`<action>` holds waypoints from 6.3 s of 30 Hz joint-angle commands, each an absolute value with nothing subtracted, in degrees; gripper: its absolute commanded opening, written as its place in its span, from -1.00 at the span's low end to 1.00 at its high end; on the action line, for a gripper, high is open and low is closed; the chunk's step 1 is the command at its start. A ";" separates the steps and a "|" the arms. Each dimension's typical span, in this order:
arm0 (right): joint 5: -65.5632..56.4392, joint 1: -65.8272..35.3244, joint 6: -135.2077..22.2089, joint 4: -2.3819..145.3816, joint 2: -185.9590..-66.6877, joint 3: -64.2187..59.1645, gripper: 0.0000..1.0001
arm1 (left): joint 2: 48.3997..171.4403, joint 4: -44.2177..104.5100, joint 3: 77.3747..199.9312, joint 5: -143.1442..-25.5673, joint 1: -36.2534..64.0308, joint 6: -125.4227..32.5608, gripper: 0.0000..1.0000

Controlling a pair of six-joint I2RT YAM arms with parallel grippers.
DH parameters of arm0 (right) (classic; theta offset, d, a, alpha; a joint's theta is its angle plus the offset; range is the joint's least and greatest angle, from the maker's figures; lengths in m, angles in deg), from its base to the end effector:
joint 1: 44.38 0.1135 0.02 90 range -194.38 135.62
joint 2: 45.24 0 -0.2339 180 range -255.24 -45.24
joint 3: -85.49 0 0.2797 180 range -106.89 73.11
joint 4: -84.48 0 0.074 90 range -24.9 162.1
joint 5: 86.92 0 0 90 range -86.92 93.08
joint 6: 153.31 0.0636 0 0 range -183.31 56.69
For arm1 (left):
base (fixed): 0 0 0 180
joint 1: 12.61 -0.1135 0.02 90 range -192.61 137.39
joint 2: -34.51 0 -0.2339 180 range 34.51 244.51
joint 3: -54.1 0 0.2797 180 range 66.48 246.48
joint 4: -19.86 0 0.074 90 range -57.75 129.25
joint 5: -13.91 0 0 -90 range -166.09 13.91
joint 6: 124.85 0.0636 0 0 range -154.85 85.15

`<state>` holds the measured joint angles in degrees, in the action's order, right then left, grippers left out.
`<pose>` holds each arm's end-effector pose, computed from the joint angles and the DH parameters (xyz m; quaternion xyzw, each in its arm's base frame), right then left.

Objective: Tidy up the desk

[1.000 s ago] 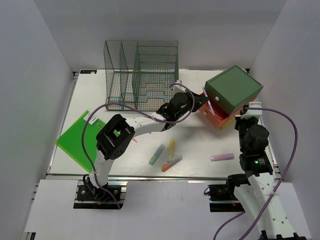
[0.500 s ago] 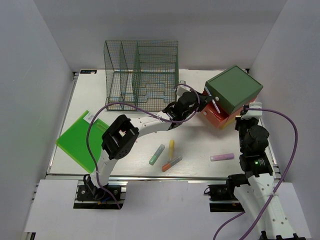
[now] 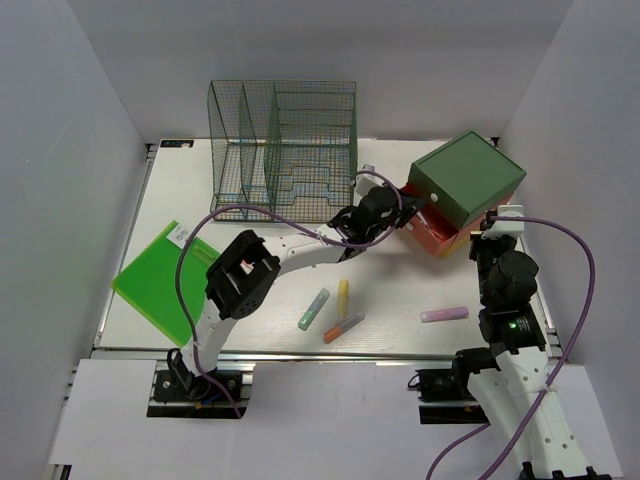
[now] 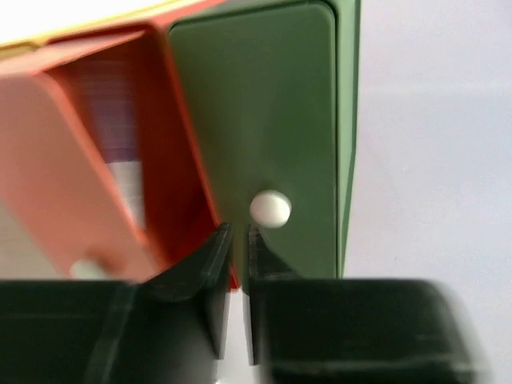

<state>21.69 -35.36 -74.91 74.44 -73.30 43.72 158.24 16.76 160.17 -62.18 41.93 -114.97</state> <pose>0.2198 0.0143 0.2984 -0.0048 0.6853 -0.1268 0.7171 0.3302 -0.4373 0.1891 -0.2461 0.7493 -0.5235 0.3225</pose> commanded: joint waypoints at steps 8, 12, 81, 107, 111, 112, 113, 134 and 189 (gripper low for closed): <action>0.31 -35.59 -77.81 70.44 -74.50 42.79 -0.99 | 120.86 14.66 132.17 -67.74 42.23 -92.79 -0.94; -22.10 -35.24 -84.04 61.05 -78.98 40.86 -0.18 | 100.65 31.60 119.33 -65.13 40.91 -80.68 -0.50; 5.89 14.77 -76.23 45.20 -182.62 -34.22 -0.91 | 39.61 69.43 104.80 -48.50 41.44 -62.89 0.88; 2.01 0.99 -92.93 37.46 -118.56 2.08 -1.00 | 40.93 69.08 104.54 -50.17 41.44 -62.62 0.88; 14.46 -4.72 -93.20 44.57 -108.29 11.90 -1.00 | 41.89 69.08 104.45 -50.52 41.44 -62.45 0.88; 16.68 -5.35 -93.02 48.24 -107.13 13.50 -1.00 | 42.07 68.99 104.45 -50.52 41.44 -62.45 0.88; 18.36 -5.96 -93.11 49.67 -106.07 14.91 -1.00 | 42.42 69.08 104.54 -50.52 41.44 -62.45 0.88; 13.54 -22.67 -100.14 59.53 -113.00 19.67 -1.00 | 42.86 68.64 104.37 -51.66 41.44 -62.01 0.88; 29.53 -24.16 -102.86 68.58 -116.61 28.45 -1.00 | 41.72 68.02 104.19 -52.63 41.44 -61.57 0.88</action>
<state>25.43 -24.67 -101.29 63.65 -117.86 27.24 42.02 69.07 104.44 -52.00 41.23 -62.25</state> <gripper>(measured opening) 0.018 0.936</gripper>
